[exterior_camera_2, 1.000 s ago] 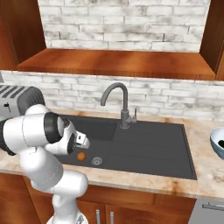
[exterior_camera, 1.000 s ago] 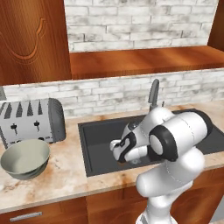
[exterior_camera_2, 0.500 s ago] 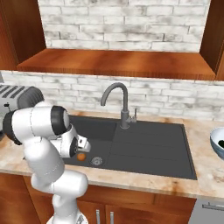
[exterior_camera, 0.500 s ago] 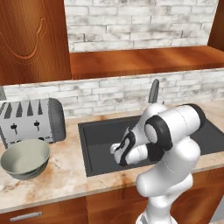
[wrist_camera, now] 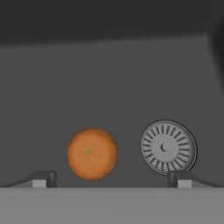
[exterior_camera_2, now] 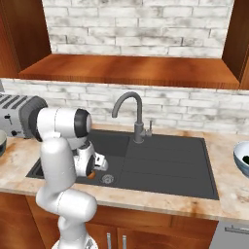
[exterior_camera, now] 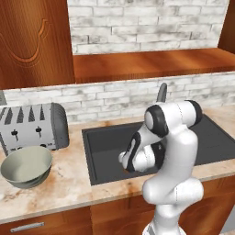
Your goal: Pick the cucumbers from the cabinet and place them in one bowl. Pick the tangerine from the sink and place it in the other bowl.
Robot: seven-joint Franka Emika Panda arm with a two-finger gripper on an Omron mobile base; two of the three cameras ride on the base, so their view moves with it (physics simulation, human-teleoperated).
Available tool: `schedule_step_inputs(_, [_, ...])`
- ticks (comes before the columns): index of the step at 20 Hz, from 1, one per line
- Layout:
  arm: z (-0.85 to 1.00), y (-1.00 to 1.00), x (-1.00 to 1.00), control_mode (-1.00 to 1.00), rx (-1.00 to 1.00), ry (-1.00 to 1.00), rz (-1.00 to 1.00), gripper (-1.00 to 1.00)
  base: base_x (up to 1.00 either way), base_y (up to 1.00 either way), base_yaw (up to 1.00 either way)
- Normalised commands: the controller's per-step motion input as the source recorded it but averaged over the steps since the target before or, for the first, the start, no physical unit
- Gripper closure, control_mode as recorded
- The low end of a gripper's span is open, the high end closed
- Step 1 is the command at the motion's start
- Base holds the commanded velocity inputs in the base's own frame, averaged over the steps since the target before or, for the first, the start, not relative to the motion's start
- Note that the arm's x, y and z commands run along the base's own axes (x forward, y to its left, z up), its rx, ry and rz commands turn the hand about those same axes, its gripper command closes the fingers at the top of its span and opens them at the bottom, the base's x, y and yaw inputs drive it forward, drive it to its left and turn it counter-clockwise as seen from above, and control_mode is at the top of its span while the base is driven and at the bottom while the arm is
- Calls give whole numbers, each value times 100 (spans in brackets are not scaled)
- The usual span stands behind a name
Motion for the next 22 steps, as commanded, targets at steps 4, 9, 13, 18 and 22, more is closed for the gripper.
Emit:
schedule_step_inputs(4, [-9, 14, 0, -100, 0, 0, 0, -100, 0, 0, 0])
schedule_step_inputs(9, [2, 21, 5, -100, 0, 0, 1, -100, 0, 0, 0])
schedule_step_inputs(13, [-7, 18, 33, -100, -1, 0, 0, -100, 0, 0, 0])
schedule_step_inputs(18, [-27, 11, 35, -100, -1, 2, 0, -100, 0, 0, 0])
schedule_step_inputs(22, [-66, 22, 26, -100, 0, 13, 1, -100, 0, 0, 0])
